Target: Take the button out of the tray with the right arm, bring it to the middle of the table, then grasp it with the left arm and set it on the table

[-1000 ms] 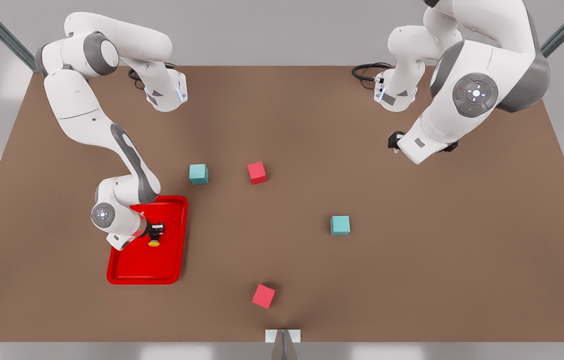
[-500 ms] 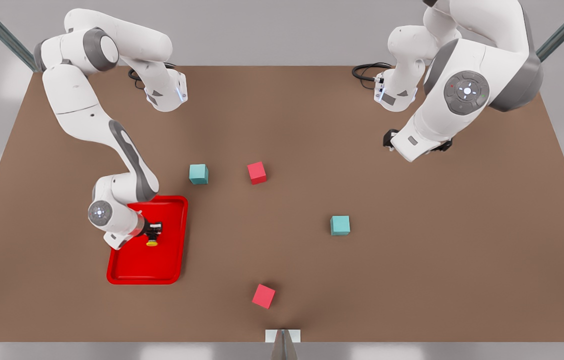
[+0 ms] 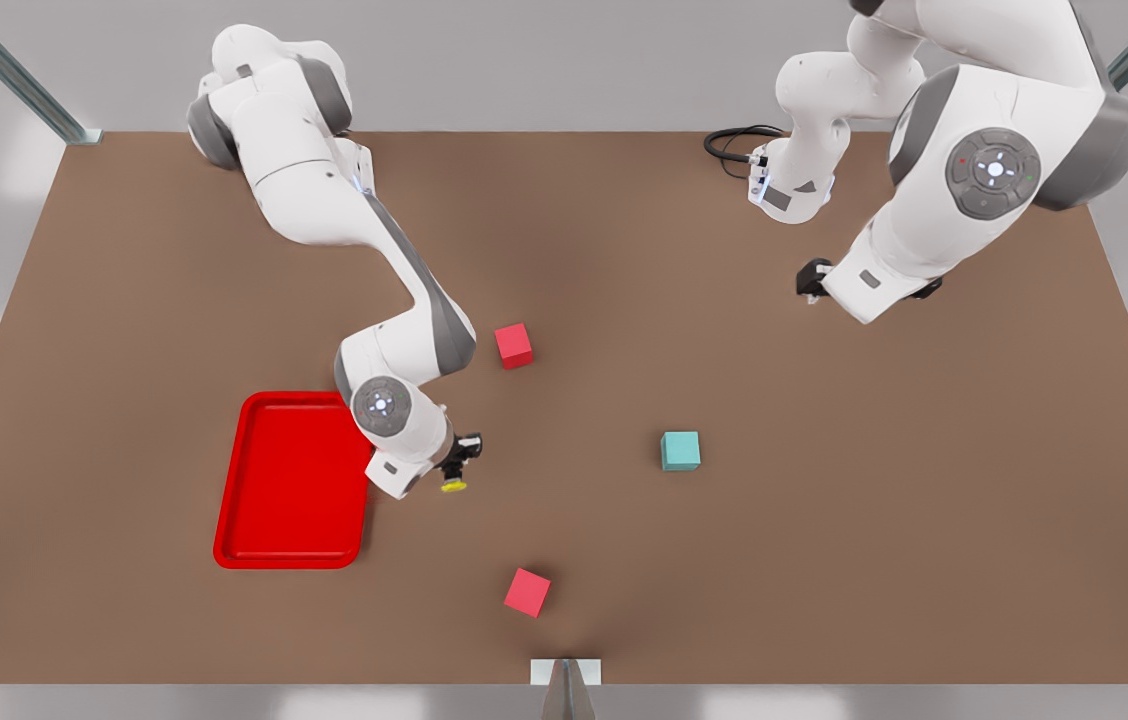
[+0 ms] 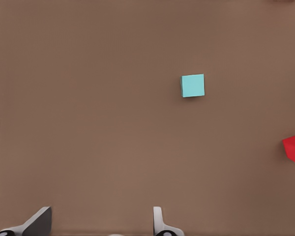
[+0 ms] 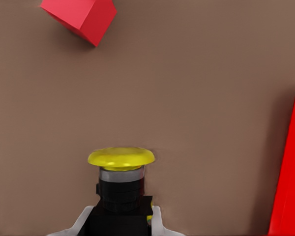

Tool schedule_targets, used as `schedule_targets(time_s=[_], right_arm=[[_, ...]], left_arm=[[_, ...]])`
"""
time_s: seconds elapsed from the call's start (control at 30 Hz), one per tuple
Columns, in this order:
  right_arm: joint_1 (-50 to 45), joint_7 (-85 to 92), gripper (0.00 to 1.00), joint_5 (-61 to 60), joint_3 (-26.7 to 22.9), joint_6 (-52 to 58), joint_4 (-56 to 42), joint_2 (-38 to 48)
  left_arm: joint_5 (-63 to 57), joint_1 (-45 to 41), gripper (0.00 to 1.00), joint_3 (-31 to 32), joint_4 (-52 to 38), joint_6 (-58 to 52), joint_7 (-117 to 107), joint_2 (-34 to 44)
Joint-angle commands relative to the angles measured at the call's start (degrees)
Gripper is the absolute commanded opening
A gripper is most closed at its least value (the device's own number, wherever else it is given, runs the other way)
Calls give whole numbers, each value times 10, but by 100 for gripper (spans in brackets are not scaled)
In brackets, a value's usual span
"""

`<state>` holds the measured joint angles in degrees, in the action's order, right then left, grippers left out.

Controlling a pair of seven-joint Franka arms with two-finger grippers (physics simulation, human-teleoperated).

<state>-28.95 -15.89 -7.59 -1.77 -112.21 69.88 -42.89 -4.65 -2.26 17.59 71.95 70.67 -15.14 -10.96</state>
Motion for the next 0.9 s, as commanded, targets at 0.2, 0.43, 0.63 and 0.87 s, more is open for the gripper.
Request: schedule_targets(time_s=[0.2, 0.43, 0.63, 0.87], right_arm=[[-100, -380, 46, -108, -21, 57, -211, -168], [-128, -410, 46, -110, -28, -5, -229, -205], [-156, -416, 51, -110, -29, -40, -254, -240], [-130, -398, 100, -115, -22, -8, -247, -220]], left_arm=[[0, 9, 100, 1, -1, -20, 5, 1], [0, 10, 100, 1, 0, -21, 5, 1], [0, 10, 100, 2, -1, -20, 5, 1], [0, 10, 100, 2, 0, -20, 5, 1]])
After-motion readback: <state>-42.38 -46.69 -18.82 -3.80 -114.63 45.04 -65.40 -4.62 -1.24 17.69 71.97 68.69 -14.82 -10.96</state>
